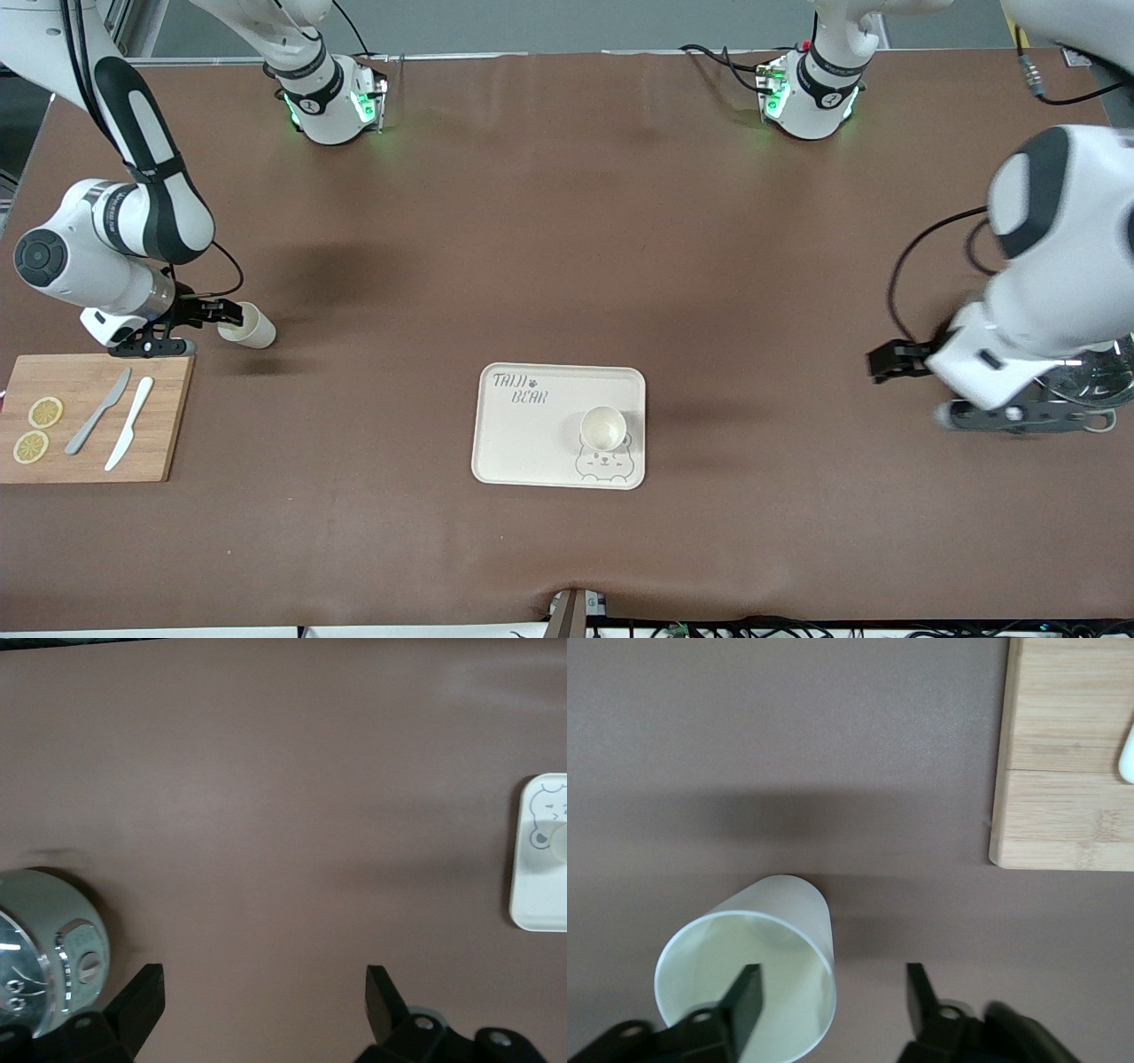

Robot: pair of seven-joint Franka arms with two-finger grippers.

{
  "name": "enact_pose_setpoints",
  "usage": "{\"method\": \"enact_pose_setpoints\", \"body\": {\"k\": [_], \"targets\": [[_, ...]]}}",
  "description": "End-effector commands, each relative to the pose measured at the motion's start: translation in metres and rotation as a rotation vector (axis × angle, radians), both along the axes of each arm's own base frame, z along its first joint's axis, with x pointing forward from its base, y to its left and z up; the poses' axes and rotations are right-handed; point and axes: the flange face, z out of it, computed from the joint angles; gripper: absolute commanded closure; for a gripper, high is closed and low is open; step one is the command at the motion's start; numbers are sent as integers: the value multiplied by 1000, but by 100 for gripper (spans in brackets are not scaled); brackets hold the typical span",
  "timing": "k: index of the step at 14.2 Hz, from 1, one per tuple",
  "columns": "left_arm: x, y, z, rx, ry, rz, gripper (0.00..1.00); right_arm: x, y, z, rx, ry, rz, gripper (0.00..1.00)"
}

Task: Place white IKEA cup upright on tray with both arms
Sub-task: 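Open and raise the left gripper while the right gripper grasps the cup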

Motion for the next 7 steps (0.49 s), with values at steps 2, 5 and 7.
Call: {"method": "enact_pose_setpoints", "body": {"k": [2,5,7], "targets": [[-25,21,28,-12,-5,-9,0,-3,-1,-16,5,-20,-7,65],[-48,39,51,-4,-22,23,0,-2,-1,-16,5,-20,-9,82],[-57,46,56,-11,-26,36,0,-3,0,-17,7,-17,-10,84]]}}
